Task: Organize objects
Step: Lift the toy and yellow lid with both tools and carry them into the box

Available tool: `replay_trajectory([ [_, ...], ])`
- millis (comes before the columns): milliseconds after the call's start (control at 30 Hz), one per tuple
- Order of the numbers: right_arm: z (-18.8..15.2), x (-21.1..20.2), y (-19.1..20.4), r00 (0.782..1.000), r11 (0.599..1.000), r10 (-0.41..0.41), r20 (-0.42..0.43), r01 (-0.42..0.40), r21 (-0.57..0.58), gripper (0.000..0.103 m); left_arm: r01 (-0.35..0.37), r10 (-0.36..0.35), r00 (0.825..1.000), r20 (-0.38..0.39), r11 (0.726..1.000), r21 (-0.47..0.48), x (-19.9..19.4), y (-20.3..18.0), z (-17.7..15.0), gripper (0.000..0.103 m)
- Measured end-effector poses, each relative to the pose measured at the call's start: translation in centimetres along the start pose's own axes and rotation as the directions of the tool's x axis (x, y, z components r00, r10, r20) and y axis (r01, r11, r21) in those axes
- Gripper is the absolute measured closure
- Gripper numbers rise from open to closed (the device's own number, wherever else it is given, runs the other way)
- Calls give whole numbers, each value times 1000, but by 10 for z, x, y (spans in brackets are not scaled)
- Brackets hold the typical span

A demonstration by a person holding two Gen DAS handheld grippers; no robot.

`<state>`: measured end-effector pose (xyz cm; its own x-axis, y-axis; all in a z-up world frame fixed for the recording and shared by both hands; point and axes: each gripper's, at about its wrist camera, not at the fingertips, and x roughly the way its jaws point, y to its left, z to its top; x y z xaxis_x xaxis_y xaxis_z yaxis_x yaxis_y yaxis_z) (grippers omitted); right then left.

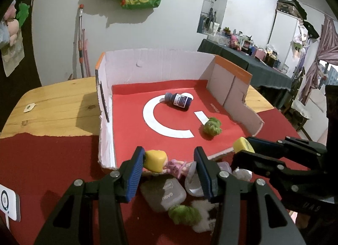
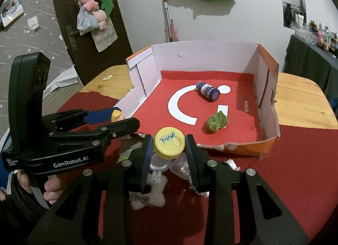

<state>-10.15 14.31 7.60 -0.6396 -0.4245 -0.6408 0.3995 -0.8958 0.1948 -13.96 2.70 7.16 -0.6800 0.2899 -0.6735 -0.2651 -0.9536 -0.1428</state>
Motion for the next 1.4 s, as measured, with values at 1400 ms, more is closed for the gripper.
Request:
replay_trajectory([
  [1400,33,82,-43,966,999,33,-255,-30,17,73,-33,35,987,-159,999,17,73,12,30,52],
])
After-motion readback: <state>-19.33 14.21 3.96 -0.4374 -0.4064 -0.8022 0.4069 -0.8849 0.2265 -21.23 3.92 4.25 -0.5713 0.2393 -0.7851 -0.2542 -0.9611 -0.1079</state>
